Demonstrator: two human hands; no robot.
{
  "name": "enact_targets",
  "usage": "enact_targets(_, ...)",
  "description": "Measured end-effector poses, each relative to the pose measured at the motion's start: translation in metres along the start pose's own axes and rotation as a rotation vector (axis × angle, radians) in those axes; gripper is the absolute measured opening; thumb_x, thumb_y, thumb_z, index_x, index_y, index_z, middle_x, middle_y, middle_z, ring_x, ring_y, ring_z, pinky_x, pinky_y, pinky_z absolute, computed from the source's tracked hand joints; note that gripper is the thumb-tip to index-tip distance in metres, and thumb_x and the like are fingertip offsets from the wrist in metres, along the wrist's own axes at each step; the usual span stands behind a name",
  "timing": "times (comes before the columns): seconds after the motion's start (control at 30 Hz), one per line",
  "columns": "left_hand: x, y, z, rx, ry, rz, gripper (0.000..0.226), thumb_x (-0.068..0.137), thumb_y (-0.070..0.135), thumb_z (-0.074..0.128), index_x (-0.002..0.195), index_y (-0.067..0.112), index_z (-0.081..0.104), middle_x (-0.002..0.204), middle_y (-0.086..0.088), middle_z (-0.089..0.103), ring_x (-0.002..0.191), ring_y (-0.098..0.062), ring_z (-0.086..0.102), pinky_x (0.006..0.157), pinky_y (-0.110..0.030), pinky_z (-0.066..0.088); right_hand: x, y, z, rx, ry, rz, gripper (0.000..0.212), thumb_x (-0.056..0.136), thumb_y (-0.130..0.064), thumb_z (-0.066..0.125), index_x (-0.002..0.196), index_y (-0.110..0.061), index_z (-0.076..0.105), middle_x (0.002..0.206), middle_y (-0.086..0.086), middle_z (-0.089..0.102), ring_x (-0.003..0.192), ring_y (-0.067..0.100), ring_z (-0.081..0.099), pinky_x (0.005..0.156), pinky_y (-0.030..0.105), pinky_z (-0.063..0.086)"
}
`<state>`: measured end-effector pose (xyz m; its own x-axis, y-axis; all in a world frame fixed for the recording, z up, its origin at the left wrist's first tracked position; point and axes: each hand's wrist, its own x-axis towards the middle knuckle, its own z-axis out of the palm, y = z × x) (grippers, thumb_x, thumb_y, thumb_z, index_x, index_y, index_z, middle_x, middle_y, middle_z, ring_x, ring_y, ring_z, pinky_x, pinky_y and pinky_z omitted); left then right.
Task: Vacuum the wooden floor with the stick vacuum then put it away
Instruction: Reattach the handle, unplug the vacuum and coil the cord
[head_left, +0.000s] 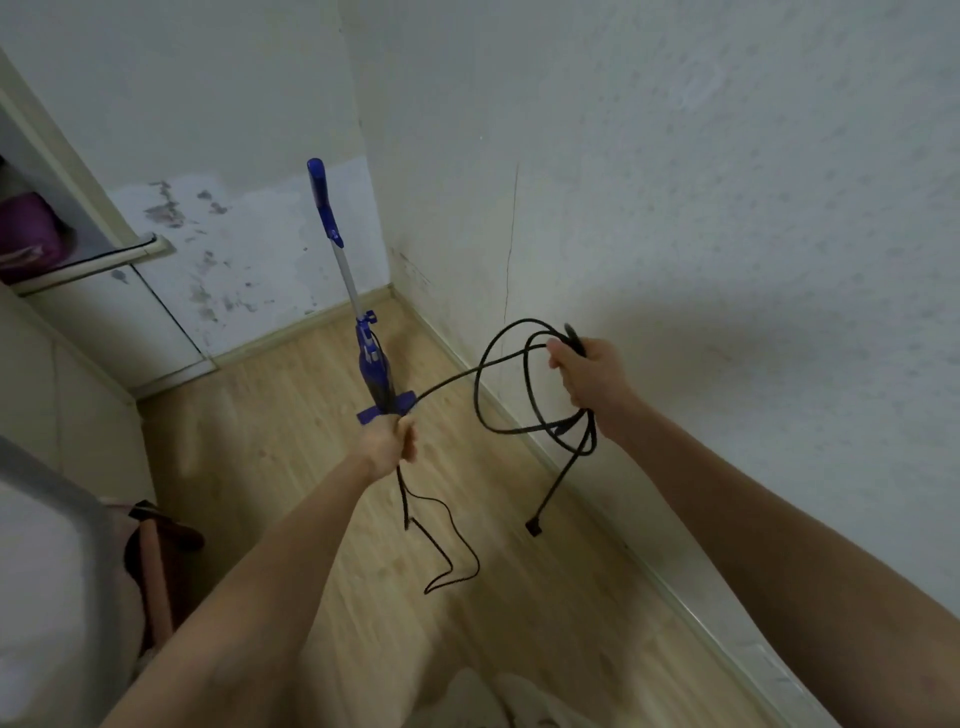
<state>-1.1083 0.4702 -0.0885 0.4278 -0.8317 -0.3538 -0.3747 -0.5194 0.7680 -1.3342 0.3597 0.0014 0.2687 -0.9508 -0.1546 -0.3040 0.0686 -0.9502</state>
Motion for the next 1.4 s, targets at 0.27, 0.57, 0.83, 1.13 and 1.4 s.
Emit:
enact_targets(0.27,-0.041,0.095,0.025,-0.148,-0.512,0.3,0.051,0.106,0.032,0.026,0.103,-0.001,0.065,0.06,0.001,0.032,0.052,-0.008,0.029,0.051,-0.022,0.029,-0.016,0.002,0.029,-0.143,-0.236,0.008,0.047,0.094,-0.042,0.057,0.059,-0.013,0.064,0.038,-0.006,0.044,0.037,0.008,0.04,0.045,0.018,0.035)
enact_targets(0.57,-0.036,0.064,0.018,0.072,-0.517,0.354,0.039,0.104,0.035,0.032,0.084,0.023,0.063,0.066,0.001,0.056,0.071,-0.006,0.058,0.087,-0.025,0.044,0.003,-0.007,0.031,0.025,-0.006,0.046,0.022,0.087,-0.022,0.069,0.072,-0.006,0.072,0.038,-0.015,0.047,0.036,0.001,0.04,0.043,0.017,0.032)
enact_targets(0.83,-0.027,0.008,0.011,0.093,-0.021,0.019,0.037,0.103,0.023,0.04,0.083,0.006,0.065,0.063,-0.002,0.05,0.055,-0.01,0.043,0.049,-0.014,0.036,0.018,0.013,0.017,0.13,-0.014,0.313,0.011,0.09,-0.008,0.065,0.09,0.0,0.071,0.045,-0.002,0.027,0.033,0.009,0.021,0.033,0.019,0.02)
enact_targets(1.13,-0.037,0.083,-0.007,0.932,-0.574,0.157,0.033,0.099,0.031,0.049,0.098,0.011,0.074,0.062,0.004,0.061,0.078,-0.014,0.062,0.09,-0.027,0.045,0.001,-0.004,0.026,0.21,-0.3,0.304,0.03,0.104,-0.012,0.038,0.079,-0.002,0.05,0.056,0.01,0.058,0.04,0.017,0.057,0.042,0.027,0.048)
enact_targets(1.4,-0.043,0.129,-0.031,0.722,-0.751,0.307,0.027,0.096,0.035,0.055,0.083,0.021,0.074,0.054,0.002,0.044,0.046,0.002,0.045,0.069,-0.007,0.039,-0.025,0.004,0.041,-0.019,-0.367,0.123,0.028,0.103,-0.013,0.042,0.078,-0.005,0.053,0.058,0.008,0.067,0.051,0.019,0.065,0.045,0.021,0.05)
